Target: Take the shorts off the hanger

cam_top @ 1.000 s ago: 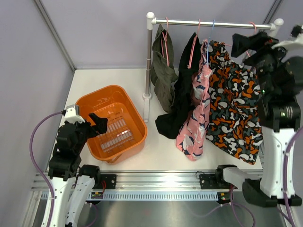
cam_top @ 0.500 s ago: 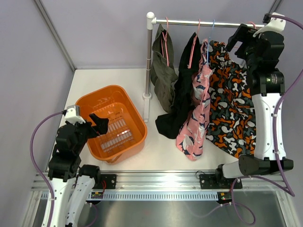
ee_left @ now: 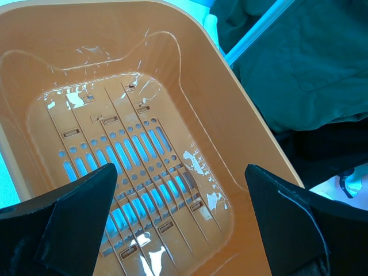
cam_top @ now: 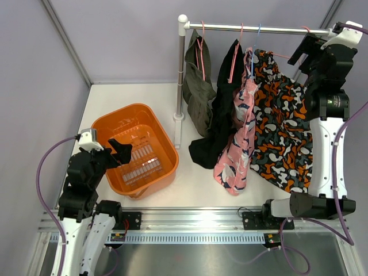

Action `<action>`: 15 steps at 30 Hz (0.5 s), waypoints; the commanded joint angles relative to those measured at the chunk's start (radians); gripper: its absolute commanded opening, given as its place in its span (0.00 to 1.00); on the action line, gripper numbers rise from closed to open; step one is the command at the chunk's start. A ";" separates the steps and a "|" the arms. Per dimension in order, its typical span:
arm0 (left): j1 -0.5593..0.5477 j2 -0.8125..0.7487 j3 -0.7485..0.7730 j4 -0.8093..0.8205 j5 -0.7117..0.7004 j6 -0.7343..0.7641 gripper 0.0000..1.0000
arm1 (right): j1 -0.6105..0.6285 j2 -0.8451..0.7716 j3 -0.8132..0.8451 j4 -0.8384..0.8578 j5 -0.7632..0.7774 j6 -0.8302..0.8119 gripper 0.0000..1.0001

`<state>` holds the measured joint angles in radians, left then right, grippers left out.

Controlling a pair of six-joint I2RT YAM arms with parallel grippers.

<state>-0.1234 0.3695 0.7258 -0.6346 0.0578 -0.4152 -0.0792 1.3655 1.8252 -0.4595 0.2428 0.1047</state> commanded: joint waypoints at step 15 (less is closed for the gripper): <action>-0.013 -0.017 -0.003 0.041 0.019 0.013 0.99 | -0.099 0.153 0.000 0.133 -0.326 0.089 0.92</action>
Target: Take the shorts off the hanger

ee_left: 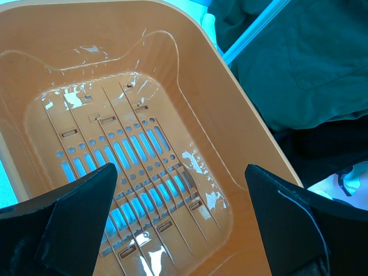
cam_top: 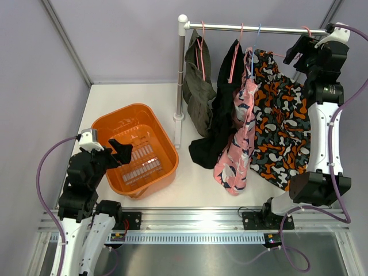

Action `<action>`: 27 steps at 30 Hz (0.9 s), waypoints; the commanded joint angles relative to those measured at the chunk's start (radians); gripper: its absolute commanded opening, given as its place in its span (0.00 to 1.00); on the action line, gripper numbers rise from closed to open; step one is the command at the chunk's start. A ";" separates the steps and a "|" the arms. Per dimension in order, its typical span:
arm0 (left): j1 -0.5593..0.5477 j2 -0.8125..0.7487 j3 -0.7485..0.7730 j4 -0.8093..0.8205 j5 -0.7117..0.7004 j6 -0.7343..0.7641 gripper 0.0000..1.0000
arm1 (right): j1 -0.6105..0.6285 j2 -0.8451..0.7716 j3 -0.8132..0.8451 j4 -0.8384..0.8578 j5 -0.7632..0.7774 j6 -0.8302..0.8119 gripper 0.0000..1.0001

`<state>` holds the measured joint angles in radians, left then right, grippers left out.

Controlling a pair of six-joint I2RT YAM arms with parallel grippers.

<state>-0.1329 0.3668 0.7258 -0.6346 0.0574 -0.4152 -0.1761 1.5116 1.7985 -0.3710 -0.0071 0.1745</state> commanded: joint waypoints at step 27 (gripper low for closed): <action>-0.005 -0.019 -0.005 0.044 0.033 0.015 0.99 | -0.002 -0.057 -0.037 0.035 -0.189 0.109 0.50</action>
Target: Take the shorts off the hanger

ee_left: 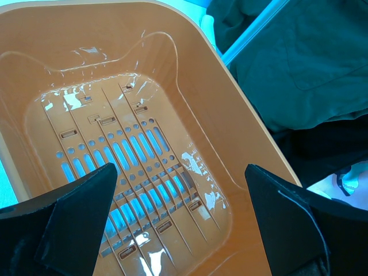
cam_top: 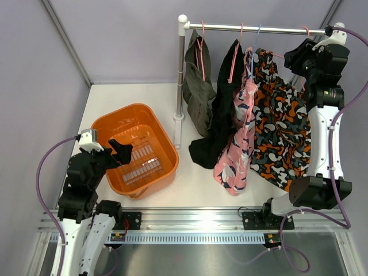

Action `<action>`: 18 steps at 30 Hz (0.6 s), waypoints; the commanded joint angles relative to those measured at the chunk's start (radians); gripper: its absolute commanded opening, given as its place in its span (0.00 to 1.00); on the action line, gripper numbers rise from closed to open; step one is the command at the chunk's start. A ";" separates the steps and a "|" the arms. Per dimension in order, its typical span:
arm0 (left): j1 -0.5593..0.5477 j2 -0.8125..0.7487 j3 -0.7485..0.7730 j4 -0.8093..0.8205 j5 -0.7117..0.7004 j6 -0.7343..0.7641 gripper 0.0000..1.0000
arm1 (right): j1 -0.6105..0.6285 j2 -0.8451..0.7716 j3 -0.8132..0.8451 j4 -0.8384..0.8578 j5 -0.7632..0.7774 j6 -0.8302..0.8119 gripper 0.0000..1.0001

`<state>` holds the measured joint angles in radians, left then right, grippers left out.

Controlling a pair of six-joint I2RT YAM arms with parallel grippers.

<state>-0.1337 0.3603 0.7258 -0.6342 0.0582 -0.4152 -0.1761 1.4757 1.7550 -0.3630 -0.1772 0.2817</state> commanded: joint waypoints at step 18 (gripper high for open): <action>-0.004 -0.011 -0.005 0.047 0.032 0.015 0.99 | 0.018 0.040 0.018 0.039 0.051 -0.061 0.43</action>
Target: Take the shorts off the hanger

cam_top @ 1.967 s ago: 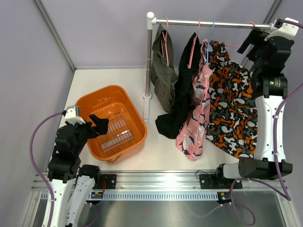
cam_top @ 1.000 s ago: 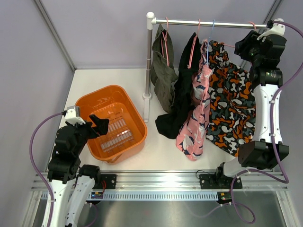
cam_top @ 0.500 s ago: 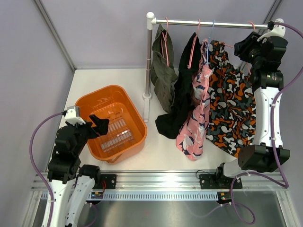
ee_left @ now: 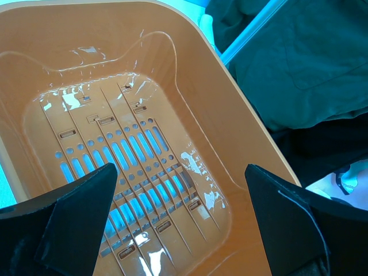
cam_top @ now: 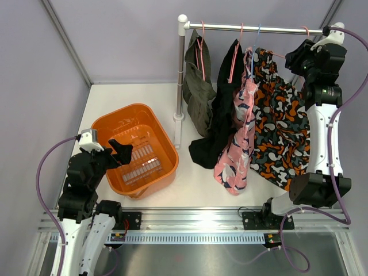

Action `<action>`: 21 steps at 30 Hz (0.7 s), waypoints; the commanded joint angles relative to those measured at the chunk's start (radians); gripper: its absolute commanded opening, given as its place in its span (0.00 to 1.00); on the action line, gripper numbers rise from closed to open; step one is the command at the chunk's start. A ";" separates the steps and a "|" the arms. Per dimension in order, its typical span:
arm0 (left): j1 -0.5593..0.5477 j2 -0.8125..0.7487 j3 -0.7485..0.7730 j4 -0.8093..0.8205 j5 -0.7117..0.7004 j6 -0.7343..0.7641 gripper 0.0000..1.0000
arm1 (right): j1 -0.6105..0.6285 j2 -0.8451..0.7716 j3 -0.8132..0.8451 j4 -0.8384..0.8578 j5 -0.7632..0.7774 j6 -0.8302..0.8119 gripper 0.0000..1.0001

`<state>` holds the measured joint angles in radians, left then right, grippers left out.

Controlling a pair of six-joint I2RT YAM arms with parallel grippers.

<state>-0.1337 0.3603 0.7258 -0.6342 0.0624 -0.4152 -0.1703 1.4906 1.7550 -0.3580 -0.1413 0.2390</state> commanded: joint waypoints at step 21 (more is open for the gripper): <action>-0.004 -0.004 -0.005 0.045 0.027 0.015 0.99 | 0.049 0.039 0.028 0.094 0.071 -0.024 0.08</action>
<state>-0.1341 0.3603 0.7258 -0.6342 0.0643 -0.4152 -0.1287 1.5303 1.7557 -0.2996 -0.0956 0.2138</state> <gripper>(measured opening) 0.988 0.142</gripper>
